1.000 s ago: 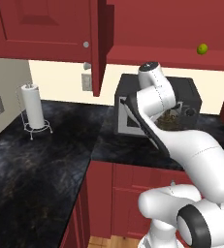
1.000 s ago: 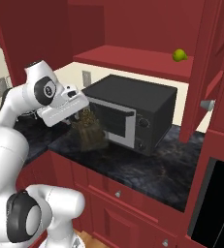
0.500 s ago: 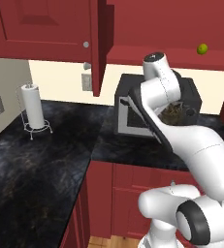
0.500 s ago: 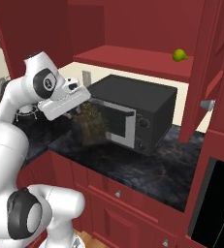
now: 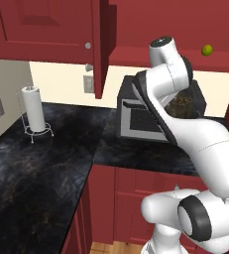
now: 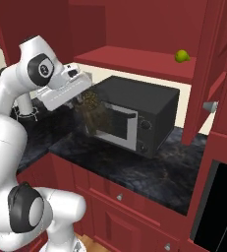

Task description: Pick the jar and candle from the dining table and place them in the open cabinet. Close the cabinet after placing the objects.

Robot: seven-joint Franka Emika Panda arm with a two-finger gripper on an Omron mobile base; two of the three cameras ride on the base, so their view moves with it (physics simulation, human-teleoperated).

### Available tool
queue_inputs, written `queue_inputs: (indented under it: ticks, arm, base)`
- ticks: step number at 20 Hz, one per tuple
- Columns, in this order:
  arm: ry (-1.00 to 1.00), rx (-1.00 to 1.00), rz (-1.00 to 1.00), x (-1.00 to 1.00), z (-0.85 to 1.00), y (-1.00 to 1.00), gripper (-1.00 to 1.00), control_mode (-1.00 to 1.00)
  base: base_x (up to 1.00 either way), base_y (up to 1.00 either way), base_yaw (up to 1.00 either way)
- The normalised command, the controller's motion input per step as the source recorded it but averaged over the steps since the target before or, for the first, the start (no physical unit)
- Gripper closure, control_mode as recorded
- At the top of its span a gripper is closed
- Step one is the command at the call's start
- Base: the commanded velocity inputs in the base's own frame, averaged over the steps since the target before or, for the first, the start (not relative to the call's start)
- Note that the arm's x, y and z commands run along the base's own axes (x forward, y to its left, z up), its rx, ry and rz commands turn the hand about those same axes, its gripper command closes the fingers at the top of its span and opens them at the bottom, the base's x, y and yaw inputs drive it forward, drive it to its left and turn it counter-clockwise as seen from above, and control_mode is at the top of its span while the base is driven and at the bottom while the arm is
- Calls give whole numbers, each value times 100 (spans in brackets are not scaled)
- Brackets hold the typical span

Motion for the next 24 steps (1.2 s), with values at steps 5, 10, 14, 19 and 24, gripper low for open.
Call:
queue_inputs:
  ticks: [5, 10, 14, 19, 24]
  arm:
    - [-10, -12, 0, 0, 34, -29, 100, -100]
    - [-11, -11, 1, 0, 33, -34, 100, -100]
    - [-12, -6, 0, 0, 47, -28, 100, -100]
    - [-11, -3, 0, 0, 56, -20, 100, -100]
    - [-5, 0, 0, 3, 39, 0, 100, -100]
  base:
    - [0, 0, 0]
    - [0, 0, 0]
    - [0, 0, 0]
    - [0, 0, 0]
    - [0, 0, 0]
